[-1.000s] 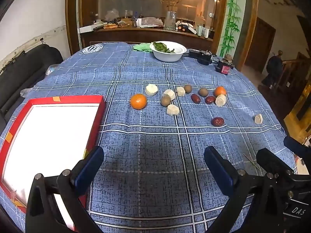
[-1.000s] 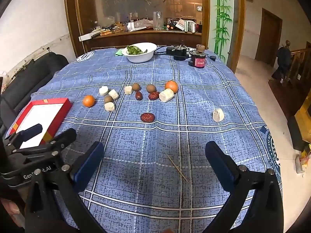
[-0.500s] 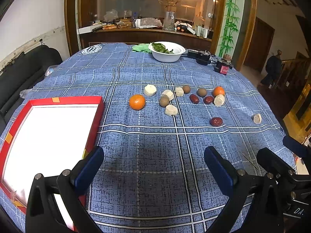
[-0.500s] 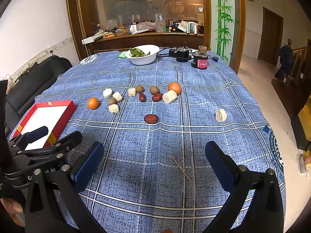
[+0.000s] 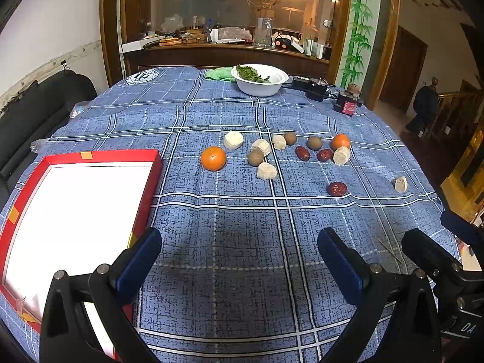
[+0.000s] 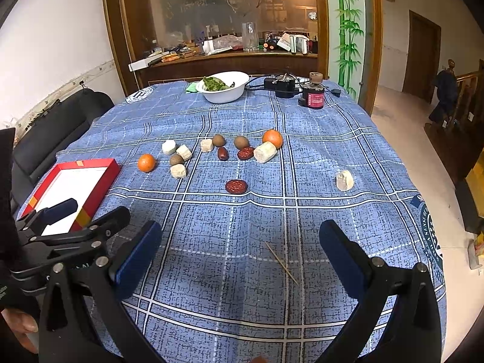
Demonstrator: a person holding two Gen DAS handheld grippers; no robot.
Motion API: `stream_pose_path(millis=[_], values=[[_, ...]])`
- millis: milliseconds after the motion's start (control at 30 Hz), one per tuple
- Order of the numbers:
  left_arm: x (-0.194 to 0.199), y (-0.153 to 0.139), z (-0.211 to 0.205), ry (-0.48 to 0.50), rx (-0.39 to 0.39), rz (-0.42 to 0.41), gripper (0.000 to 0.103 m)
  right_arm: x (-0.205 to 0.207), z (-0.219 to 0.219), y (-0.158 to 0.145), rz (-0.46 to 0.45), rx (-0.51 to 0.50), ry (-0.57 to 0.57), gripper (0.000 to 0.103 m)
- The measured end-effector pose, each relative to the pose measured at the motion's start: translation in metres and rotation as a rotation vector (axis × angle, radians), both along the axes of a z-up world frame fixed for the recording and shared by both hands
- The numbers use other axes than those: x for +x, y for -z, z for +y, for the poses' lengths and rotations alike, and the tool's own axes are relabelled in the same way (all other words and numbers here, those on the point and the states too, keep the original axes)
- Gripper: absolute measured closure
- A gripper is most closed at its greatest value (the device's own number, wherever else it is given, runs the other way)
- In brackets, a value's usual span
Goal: Organize fruits
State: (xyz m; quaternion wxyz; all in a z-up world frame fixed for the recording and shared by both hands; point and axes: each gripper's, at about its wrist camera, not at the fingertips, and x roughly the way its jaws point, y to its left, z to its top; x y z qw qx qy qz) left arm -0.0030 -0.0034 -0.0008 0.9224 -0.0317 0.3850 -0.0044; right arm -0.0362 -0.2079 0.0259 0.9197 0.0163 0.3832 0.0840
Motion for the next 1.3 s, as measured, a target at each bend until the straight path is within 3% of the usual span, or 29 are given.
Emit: stream_pose_path(millis=[1300], values=[[-0.0004,-0.0014,0.0002,0.006,-0.006,0.004,0.001,-0.0022,0.0066,-0.0030,-0.008,0.002,-0.015,0.000]])
